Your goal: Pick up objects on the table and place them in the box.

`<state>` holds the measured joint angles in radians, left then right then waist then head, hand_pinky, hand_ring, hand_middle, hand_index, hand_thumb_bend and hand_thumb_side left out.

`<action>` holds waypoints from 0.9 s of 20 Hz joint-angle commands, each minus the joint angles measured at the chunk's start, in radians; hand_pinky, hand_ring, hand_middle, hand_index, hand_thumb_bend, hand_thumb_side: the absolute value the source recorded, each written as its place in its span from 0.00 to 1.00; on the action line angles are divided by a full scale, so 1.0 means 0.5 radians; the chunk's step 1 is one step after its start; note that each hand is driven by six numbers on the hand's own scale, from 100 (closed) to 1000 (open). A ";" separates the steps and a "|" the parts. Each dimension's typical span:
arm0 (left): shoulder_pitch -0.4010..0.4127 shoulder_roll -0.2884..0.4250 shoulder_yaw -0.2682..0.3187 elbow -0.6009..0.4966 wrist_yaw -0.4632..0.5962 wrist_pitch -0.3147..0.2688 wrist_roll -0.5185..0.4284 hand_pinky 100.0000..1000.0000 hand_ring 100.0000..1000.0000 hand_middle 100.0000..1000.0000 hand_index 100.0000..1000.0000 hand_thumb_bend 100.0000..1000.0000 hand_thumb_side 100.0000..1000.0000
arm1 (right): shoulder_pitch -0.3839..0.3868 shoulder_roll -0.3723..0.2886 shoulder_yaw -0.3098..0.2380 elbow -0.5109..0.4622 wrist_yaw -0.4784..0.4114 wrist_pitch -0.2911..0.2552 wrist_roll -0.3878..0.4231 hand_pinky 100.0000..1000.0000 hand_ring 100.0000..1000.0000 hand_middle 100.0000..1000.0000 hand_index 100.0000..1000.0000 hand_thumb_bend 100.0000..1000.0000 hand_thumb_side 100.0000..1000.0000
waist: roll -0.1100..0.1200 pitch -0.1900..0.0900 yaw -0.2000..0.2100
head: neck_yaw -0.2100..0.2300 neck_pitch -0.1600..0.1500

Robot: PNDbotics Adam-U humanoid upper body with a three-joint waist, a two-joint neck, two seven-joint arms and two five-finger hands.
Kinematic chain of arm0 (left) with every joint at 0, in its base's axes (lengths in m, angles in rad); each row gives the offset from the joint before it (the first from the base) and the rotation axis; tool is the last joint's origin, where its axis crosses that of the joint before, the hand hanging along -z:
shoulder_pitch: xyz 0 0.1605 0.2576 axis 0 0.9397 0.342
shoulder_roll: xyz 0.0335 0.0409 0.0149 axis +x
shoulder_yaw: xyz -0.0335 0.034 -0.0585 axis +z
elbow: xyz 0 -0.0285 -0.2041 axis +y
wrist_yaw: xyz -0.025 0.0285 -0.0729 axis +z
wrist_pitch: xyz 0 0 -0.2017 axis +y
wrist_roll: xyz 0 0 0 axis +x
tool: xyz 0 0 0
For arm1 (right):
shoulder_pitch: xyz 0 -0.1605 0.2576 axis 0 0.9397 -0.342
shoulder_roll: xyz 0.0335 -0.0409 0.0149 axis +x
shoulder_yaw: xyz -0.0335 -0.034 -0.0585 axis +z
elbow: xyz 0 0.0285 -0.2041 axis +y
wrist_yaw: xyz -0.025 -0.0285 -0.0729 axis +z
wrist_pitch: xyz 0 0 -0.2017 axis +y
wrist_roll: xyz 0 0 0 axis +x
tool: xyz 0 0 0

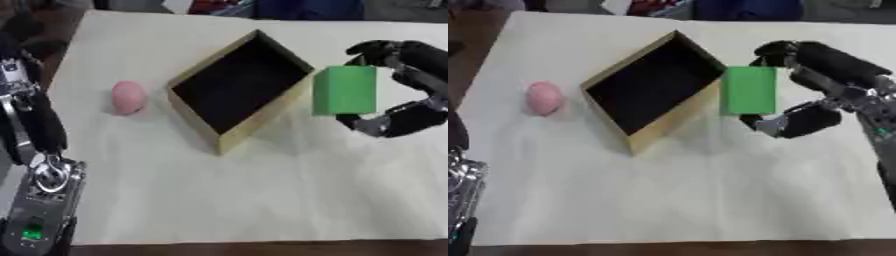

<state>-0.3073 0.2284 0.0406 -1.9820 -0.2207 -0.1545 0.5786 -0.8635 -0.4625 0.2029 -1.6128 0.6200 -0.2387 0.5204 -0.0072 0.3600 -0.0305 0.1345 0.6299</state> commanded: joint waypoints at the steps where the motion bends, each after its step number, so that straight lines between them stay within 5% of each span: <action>1: -0.010 0.016 -0.007 -0.036 0.011 -0.003 -0.013 0.72 0.57 0.62 0.78 0.05 0.97 | -0.125 0.020 0.007 0.009 -0.022 0.005 0.003 0.91 0.91 0.39 0.70 0.00 0.36 | 0.005 -0.046 0.012 | -0.016 -0.024; 8: -0.017 0.009 -0.020 -0.036 0.024 -0.005 -0.030 0.72 0.57 0.62 0.78 0.05 0.97 | -0.383 0.209 0.034 0.298 0.073 -0.050 0.051 0.92 0.91 0.40 0.71 0.00 0.38 | 0.003 -0.048 0.056 | -0.061 -0.028; 18: -0.031 -0.007 -0.043 -0.036 0.050 -0.009 -0.062 0.72 0.57 0.62 0.78 0.05 0.97 | -0.623 0.556 -0.052 0.884 0.282 -0.118 0.170 0.94 0.94 0.42 0.73 0.00 0.56 | 0.005 -0.067 0.124 | -0.142 -0.031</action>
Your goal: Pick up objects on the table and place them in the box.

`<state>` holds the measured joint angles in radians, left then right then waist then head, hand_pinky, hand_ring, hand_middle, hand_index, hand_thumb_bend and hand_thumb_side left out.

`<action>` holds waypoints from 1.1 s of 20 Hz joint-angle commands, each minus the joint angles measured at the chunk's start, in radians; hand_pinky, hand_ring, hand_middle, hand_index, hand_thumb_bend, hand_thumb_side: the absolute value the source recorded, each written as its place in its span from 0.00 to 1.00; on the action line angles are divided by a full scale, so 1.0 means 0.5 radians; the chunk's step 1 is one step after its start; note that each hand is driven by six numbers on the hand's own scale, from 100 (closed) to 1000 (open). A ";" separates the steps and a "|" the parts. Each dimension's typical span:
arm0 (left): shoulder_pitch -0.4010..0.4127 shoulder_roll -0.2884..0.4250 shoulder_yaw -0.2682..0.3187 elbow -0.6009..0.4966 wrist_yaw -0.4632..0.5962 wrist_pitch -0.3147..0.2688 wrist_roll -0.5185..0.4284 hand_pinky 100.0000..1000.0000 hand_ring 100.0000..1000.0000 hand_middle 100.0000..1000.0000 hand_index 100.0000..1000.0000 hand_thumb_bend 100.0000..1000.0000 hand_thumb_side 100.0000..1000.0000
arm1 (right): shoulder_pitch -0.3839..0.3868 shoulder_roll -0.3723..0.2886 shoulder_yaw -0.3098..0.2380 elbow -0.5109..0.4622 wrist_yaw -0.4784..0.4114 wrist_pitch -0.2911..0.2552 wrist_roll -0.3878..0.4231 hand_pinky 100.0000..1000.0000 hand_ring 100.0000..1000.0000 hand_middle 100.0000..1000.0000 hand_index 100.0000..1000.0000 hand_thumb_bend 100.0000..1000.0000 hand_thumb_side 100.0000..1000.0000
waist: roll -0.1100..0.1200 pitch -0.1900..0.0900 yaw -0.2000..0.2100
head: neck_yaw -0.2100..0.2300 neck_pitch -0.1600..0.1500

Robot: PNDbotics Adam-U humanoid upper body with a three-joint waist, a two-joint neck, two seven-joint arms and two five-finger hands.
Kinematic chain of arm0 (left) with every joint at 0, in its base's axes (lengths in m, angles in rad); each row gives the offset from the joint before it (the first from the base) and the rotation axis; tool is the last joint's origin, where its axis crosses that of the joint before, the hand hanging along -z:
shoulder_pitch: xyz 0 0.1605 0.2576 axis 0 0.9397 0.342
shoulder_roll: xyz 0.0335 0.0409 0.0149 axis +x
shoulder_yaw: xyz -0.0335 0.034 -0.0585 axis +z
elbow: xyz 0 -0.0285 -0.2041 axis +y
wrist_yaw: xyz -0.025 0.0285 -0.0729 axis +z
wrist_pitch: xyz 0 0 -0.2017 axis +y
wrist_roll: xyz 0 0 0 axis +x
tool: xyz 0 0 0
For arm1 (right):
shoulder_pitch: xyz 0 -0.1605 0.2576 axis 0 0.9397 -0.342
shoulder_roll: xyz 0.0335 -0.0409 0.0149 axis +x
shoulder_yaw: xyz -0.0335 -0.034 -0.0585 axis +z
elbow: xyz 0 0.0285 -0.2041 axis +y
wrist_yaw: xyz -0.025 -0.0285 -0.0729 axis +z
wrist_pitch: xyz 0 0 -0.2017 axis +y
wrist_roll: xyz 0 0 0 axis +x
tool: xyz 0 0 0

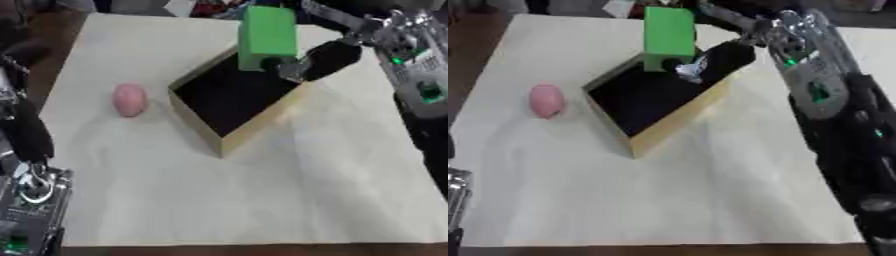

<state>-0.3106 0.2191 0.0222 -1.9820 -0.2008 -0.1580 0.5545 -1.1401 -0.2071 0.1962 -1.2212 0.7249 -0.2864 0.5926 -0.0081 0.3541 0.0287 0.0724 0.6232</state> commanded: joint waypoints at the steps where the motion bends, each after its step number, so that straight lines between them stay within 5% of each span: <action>1: -0.025 0.010 -0.008 -0.036 0.013 -0.002 -0.016 0.72 0.57 0.62 0.78 0.05 0.97 | -0.084 0.068 -0.046 0.152 0.110 -0.034 0.024 0.94 0.94 0.43 0.73 0.00 0.58 | 0.006 -0.056 0.010 | -0.023 -0.020; 13: -0.034 0.001 -0.011 -0.036 0.022 -0.003 -0.024 0.72 0.57 0.62 0.78 0.05 0.97 | -0.101 0.153 -0.073 0.424 0.423 -0.186 -0.082 0.95 0.96 0.51 0.78 0.01 0.69 | 0.011 -0.040 0.022 | -0.044 -0.022; 17: -0.032 0.000 -0.011 -0.036 0.022 -0.002 -0.026 0.72 0.57 0.62 0.78 0.05 0.97 | -0.099 0.157 -0.088 0.425 0.484 -0.202 -0.116 0.97 1.00 0.62 0.83 0.11 0.73 | 0.016 -0.041 0.021 | -0.043 -0.020; 22: -0.032 -0.002 -0.011 -0.036 0.024 -0.001 -0.028 0.72 0.57 0.62 0.78 0.05 0.97 | -0.102 0.155 -0.090 0.389 0.541 -0.198 -0.145 1.00 1.00 0.78 0.91 0.36 0.80 | 0.020 -0.042 0.017 | -0.042 -0.022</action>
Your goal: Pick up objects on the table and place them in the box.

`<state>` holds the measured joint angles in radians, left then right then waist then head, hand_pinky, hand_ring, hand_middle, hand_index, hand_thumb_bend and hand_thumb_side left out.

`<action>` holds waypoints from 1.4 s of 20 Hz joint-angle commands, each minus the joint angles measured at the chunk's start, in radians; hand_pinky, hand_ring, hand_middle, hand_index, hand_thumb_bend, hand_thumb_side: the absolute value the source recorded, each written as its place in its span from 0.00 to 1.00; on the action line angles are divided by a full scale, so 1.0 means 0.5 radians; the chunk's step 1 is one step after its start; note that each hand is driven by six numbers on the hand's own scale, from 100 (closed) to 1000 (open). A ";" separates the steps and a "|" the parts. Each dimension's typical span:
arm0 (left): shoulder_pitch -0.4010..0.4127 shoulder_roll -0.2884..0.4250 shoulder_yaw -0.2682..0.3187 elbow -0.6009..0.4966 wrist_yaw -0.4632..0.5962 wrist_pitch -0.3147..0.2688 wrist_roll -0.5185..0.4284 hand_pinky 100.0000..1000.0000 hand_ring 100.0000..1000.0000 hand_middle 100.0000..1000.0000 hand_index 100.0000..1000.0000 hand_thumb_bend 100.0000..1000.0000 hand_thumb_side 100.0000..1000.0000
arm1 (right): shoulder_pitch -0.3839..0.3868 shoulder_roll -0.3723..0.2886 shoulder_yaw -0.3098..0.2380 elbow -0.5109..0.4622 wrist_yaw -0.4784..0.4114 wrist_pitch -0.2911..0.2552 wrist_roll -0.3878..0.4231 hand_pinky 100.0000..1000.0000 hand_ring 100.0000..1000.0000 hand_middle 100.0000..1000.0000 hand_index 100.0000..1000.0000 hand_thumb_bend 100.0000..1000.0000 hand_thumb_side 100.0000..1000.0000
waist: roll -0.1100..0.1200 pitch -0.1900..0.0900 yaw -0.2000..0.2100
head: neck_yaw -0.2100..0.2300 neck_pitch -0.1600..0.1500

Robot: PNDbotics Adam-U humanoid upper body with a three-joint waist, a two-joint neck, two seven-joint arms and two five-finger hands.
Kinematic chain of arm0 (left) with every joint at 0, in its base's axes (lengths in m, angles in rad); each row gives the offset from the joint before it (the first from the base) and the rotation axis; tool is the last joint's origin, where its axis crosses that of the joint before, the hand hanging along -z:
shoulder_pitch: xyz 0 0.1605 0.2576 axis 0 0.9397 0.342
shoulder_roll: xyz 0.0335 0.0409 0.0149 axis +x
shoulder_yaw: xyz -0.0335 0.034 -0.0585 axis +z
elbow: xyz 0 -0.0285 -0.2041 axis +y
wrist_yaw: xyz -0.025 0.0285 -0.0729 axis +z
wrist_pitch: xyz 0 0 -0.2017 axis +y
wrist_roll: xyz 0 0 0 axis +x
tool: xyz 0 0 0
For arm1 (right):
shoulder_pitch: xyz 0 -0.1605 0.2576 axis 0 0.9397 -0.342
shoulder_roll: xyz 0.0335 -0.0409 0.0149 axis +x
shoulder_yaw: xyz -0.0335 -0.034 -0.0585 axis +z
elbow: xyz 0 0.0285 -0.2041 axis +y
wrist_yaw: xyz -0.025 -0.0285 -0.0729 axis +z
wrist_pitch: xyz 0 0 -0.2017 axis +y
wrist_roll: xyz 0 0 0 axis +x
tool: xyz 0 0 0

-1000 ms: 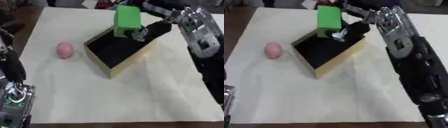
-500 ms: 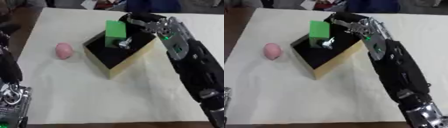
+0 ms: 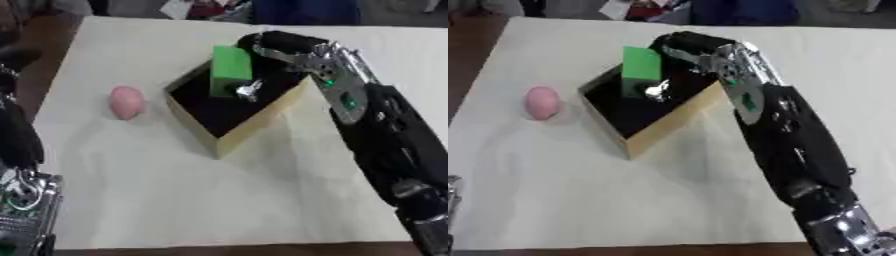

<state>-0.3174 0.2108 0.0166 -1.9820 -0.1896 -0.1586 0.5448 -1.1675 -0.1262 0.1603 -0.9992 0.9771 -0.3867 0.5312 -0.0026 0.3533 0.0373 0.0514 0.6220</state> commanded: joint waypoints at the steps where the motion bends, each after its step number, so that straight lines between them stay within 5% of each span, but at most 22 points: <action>1: -0.018 0.014 -0.001 -0.036 0.002 0.001 -0.009 0.72 0.57 0.62 0.78 0.05 0.97 | -0.050 -0.006 -0.018 -0.062 0.055 0.007 -0.032 1.00 1.00 0.79 0.91 0.38 0.80 | 0.009 -0.040 -0.001 | 0.000 -0.020; 9: -0.015 0.013 0.001 -0.036 0.005 0.006 -0.013 0.72 0.57 0.63 0.79 0.05 0.96 | -0.058 -0.001 -0.032 -0.087 0.153 0.025 -0.087 1.00 1.00 0.83 0.93 0.46 0.81 | 0.015 -0.045 -0.005 | 0.001 -0.019; 15: -0.013 0.012 0.001 -0.036 0.005 0.006 -0.015 0.72 0.57 0.63 0.79 0.05 0.96 | -0.052 -0.007 -0.053 -0.119 0.107 0.027 -0.078 1.00 1.00 0.81 0.93 0.37 0.77 | 0.021 -0.053 -0.010 | 0.005 -0.022; 20: -0.018 0.030 0.003 -0.036 0.005 0.009 -0.012 0.72 0.57 0.63 0.78 0.05 0.97 | -0.014 -0.085 -0.070 -0.341 -0.166 0.079 -0.034 1.00 1.00 0.77 0.93 0.23 0.66 | 0.028 -0.053 -0.024 | 0.037 -0.014; 28: -0.095 0.162 -0.019 -0.036 0.014 0.046 -0.012 0.72 0.57 0.63 0.78 0.04 0.96 | 0.130 -0.385 -0.070 -1.030 -0.824 0.319 0.023 0.97 1.00 0.72 0.91 0.05 0.46 | 0.046 -0.047 -0.072 | 0.156 0.003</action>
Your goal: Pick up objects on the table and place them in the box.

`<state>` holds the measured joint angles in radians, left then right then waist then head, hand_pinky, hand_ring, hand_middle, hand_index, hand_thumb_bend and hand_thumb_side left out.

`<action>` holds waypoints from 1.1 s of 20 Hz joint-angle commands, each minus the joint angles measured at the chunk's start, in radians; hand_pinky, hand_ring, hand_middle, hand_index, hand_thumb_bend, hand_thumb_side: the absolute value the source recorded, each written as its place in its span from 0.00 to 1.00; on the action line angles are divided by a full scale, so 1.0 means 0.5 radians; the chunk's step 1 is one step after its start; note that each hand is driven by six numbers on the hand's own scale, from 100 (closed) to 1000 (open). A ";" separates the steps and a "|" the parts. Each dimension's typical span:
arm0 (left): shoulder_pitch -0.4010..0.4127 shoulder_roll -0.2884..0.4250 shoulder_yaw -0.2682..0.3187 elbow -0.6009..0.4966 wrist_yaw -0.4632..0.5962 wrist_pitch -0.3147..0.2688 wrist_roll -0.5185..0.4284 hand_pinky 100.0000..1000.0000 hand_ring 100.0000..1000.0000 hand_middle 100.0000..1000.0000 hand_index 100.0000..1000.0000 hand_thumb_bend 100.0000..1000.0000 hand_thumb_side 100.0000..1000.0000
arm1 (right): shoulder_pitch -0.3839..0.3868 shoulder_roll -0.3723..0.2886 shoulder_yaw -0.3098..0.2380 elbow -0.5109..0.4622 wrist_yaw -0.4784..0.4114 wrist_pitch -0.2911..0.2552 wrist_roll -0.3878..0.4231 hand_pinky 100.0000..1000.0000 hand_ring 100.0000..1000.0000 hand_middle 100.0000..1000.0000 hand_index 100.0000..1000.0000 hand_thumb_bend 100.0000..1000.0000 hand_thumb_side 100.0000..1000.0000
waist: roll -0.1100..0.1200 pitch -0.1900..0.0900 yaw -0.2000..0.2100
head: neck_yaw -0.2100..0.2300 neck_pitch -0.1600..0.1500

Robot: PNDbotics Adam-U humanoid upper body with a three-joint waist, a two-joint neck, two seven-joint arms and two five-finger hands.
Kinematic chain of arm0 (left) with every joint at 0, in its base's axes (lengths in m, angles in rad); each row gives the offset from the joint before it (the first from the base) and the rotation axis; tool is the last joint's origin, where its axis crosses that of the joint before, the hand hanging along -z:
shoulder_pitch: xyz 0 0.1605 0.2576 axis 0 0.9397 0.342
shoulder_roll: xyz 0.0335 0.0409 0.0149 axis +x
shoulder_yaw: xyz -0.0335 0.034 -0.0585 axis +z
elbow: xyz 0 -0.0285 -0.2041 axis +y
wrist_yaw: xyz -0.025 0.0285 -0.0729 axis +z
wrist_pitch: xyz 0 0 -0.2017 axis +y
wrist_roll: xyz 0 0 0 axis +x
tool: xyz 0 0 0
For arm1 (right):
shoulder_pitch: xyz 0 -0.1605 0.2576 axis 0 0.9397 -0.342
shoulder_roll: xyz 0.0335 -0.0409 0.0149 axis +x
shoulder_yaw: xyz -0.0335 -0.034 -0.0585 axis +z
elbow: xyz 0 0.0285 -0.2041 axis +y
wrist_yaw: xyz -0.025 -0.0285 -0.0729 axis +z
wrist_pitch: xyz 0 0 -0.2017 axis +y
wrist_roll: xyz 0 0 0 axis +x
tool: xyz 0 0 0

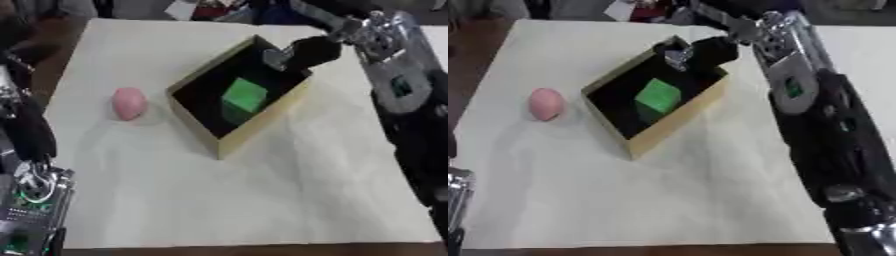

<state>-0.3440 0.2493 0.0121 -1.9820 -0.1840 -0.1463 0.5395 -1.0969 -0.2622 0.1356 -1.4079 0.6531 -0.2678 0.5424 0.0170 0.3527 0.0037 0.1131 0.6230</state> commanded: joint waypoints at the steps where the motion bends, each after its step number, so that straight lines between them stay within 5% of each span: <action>1: -0.060 0.112 -0.016 -0.036 0.006 0.040 -0.002 0.72 0.57 0.62 0.78 0.04 0.96 | 0.012 -0.149 -0.028 -0.286 -0.248 0.122 -0.005 0.97 1.00 0.72 0.91 0.03 0.46 | 0.009 -0.045 -0.013 | 0.045 0.001; 14: -0.303 0.497 -0.077 -0.036 -0.007 0.404 -0.021 0.71 0.57 0.62 0.78 0.05 0.95 | 0.375 -0.499 -0.161 -0.851 -0.836 0.380 -0.105 0.95 1.00 0.67 0.89 0.00 0.39 | 0.026 -0.046 -0.080 | 0.143 0.002; 22: -0.333 0.845 -0.086 -0.036 -0.237 0.791 -0.173 0.71 0.60 0.64 0.79 0.14 0.88 | 0.623 -0.637 -0.262 -1.046 -1.228 0.408 -0.338 0.95 0.98 0.62 0.86 0.00 0.55 | 0.033 -0.036 -0.121 | 0.157 0.014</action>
<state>-0.5015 0.6131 -0.0336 -1.9838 -0.2776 0.2190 0.4668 -0.7749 -0.5448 0.0228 -1.8998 0.0751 -0.0633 0.3930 0.0342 0.3532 -0.0566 0.1880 0.6243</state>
